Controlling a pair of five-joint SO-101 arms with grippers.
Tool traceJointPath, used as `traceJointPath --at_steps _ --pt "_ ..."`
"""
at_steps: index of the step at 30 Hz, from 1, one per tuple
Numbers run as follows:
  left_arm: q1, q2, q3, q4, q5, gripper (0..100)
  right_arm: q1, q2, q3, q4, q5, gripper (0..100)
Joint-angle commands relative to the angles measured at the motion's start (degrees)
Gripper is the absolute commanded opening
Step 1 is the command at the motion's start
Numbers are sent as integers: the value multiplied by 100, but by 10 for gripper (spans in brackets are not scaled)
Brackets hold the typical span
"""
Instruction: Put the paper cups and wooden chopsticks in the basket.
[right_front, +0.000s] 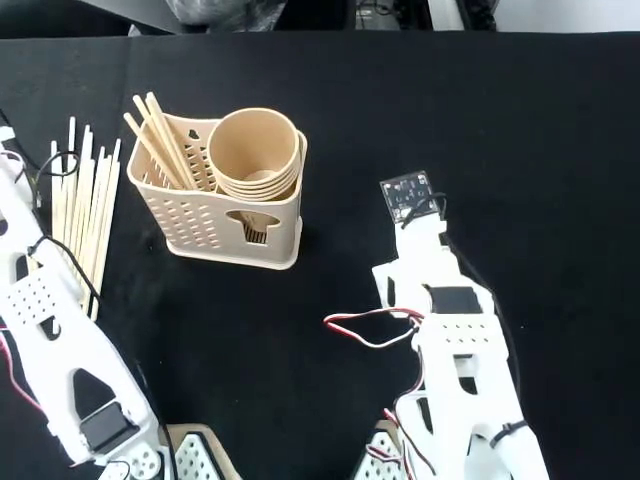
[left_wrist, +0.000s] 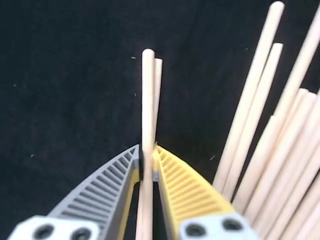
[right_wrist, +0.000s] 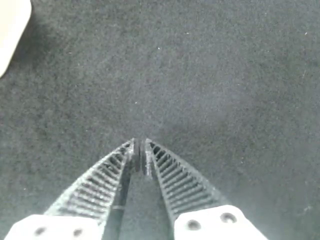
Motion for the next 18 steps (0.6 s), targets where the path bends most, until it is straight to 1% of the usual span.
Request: traceJointPath --at_steps 1,5,7,11,18 --pt "189 -9 -611 589 88 31 79 -31 -22 -70 53 28" --pt "347 -185 -611 712 97 31 79 -31 -22 -70 53 28" --pt "321 -343 -602 712 211 31 79 -31 -22 -70 53 28" --pt "268 -712 -611 721 220 32 79 -31 -22 -70 53 28" --pt "259 -1811 -611 923 211 32 79 -31 -31 -70 53 28"
